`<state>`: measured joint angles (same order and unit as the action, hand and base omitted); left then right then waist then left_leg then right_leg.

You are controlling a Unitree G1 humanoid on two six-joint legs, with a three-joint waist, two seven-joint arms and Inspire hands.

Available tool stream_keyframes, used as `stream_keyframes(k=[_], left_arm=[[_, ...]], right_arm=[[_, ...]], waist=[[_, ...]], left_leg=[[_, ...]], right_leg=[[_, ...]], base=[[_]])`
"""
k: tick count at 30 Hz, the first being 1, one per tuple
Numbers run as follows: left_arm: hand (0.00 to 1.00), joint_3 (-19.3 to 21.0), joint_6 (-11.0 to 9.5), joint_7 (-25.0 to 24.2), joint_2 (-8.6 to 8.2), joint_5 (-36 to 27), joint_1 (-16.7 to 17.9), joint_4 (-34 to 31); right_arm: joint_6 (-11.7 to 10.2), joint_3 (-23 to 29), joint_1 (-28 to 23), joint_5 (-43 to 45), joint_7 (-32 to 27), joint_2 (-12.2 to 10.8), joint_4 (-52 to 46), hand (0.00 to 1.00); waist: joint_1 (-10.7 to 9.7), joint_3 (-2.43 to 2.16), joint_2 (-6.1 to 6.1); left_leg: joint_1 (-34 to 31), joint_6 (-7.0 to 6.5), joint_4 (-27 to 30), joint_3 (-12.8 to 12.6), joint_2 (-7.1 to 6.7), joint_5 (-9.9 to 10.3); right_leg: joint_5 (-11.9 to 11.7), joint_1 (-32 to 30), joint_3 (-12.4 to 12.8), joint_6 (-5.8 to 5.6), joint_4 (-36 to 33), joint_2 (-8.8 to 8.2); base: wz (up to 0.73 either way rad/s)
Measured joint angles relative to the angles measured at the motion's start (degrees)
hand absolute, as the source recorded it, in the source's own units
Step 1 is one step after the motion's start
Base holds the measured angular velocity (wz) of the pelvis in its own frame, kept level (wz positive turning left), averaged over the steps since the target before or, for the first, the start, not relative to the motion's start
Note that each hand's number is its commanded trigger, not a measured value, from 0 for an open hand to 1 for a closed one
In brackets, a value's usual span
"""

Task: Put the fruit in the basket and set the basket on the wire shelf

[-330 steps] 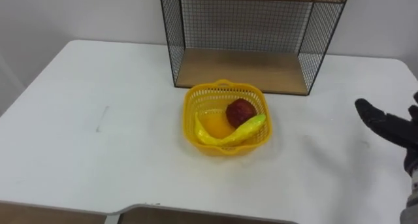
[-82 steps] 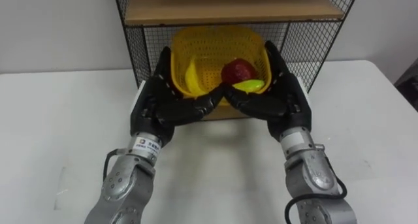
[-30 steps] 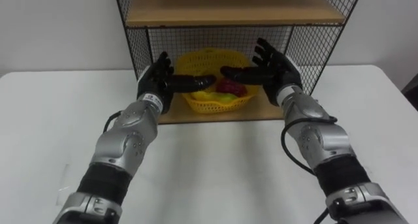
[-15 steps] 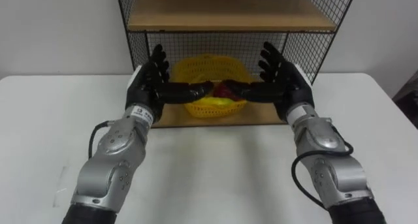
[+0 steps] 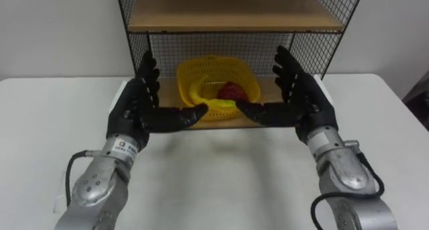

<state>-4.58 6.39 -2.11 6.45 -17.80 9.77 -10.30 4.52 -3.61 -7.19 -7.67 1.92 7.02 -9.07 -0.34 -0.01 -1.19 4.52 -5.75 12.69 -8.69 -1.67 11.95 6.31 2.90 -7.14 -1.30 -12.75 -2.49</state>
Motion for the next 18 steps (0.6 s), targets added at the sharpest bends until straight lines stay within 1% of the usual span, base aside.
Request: stream_keyframes(k=[1, 2, 3, 4, 5, 6, 7, 9, 11, 12, 13, 15, 18], left_arm=[[0.0, 0.15, -0.56, -0.58, -0.04, 0.01, 2.71, -0.01], [0.0, 0.15, -0.62, -0.91, -0.24, -0.03, 5.48, -0.02], [0.0, 0.15, -0.64, -0.97, -0.31, -0.02, 6.51, -0.06], [0.0, 0.16, -0.73, -1.07, -0.26, 0.01, 8.56, -0.42], [0.0, 0.16, -1.57, -1.28, -0.15, 0.02, 10.01, -0.51], [0.0, 0.16, -2.12, -1.4, -0.15, 0.03, 10.55, -0.52], [0.0, 0.16, -3.19, -1.97, -0.05, 0.03, 11.28, -0.55], [0.0, 0.17, -4.91, -2.68, 0.38, 0.72, 11.39, -0.55], [0.0, 0.27, -6.94, -3.51, 1.02, 1.72, 11.39, -0.56], [0.0, 0.28, -7.23, -3.58, 1.01, 1.72, 11.39, -0.56], [0.0, 0.28, -7.71, -3.62, 1.02, 1.67, 11.39, -0.56], [0.0, 0.31, -8.15, -3.69, 1.05, 1.67, 11.39, -0.57], [0.0, 1.21, -8.74, -3.79, 1.02, 1.61, 11.45, -0.56]], right_arm=[[-0.34, 0.03, -2.53, 0.7, 0.81, 0.0, -0.6, 0.0], [-0.68, 0.24, -4.94, 1.0, 1.53, 0.0, -0.63, 0.0], [-0.72, 0.42, -5.78, 0.98, 2.0, 0.0, -0.63, 0.0], [-0.74, 0.61, -7.3, 0.99, 2.79, 0.03, -0.63, 0.0], [-0.84, 0.65, -8.32, 1.19, 3.53, 0.04, -0.63, 0.0], [-1.05, 0.74, -8.8, 1.23, 4.05, 0.04, -0.63, 0.0], [-1.92, 1.07, -9.81, 1.33, 5.08, 0.07, -0.64, 0.0], [-2.72, 1.62, -10.38, 1.55, 5.88, 0.14, -0.64, 0.0], [-4.51, 2.42, -10.55, 1.74, 6.51, 0.18, -0.67, 0.0], [-4.87, 2.66, -10.74, 1.75, 6.48, 0.2, -0.84, 0.0], [-5.69, 2.78, -11.15, 1.74, 6.34, 0.42, -1.13, 0.0], [-6.35, 2.8, -12.0, 2.06, 6.23, 0.63, -2.04, 0.0], [-7.4, 2.93, -12.68, 3.0, 5.5, 0.66, -3.05, 0.0]], waist=[[0.01, 0.01, 0.05], [-0.03, 0.0, 0.02], [0.02, -0.04, 0.01], [0.1, -0.3, -0.15], [0.12, -0.33, -0.27], [0.06, -0.36, -0.31], [0.01, -0.37, -0.31], [0.02, -0.21, -0.22], [-0.08, -0.09, 0.05], [-0.08, -0.12, 0.11], [-0.07, -0.07, 0.23], [-0.03, -0.09, 0.4], [0.21, 0.05, 0.82]], left_leg=[[-0.06, 0.02, 0.0, 0.0, 0.0, 0.02], [-0.19, 0.03, 0.01, 0.0, -0.02, 0.02], [-0.29, 0.04, 0.01, 0.0, -0.03, 0.02], [-0.88, 0.07, 0.08, -0.02, -0.07, 0.0], [-1.26, 0.11, 0.09, -0.05, -0.09, -0.04], [-1.37, 0.13, 0.09, -0.06, -0.08, -0.07], [-1.43, -0.13, 0.09, -0.04, -0.07, -0.21], [-1.51, -0.17, 0.07, -0.01, -0.07, -0.24], [-1.57, -0.17, 0.06, -0.01, -0.06, -0.23], [-1.56, -0.16, 0.06, 0.0, -0.06, -0.22], [-1.58, 0.07, 0.04, 0.01, -0.06, -0.08], [-1.81, 0.12, 0.05, 0.04, -0.06, -0.05], [-1.89, 0.13, -0.1, 0.01, -0.07, -0.07]], right_leg=[[0.01, -0.06, 0.02, 0.0, 0.01, -0.02], [0.04, -0.18, 0.07, 0.0, -0.01, -0.01], [0.05, -0.33, 0.13, -0.01, -0.03, -0.01], [0.1, -1.07, 0.43, 0.03, -0.17, 0.02], [0.09, -1.55, 0.64, 0.04, -0.17, 0.08], [0.08, -1.68, 0.62, 0.05, -0.17, 0.09], [0.09, -1.74, 0.58, 0.06, -0.24, 0.09], [0.12, -1.87, 0.61, 0.08, -0.43, 0.1], [0.12, -1.88, 0.62, 0.09, -0.37, 0.12], [0.12, -1.88, 0.61, 0.09, -0.37, 0.11], [0.12, -1.92, 0.61, 0.09, -0.38, 0.1], [0.12, -2.1, 0.56, 0.09, -0.44, 0.09], [0.12, -2.33, 0.58, 0.09, -0.53, 0.11]], base=[[0.0], [0.0], [-0.05], [-0.08], [-0.08], [0.0], [0.0], [0.02], [0.0], [0.0], [0.0], [0.0], [0.0]])
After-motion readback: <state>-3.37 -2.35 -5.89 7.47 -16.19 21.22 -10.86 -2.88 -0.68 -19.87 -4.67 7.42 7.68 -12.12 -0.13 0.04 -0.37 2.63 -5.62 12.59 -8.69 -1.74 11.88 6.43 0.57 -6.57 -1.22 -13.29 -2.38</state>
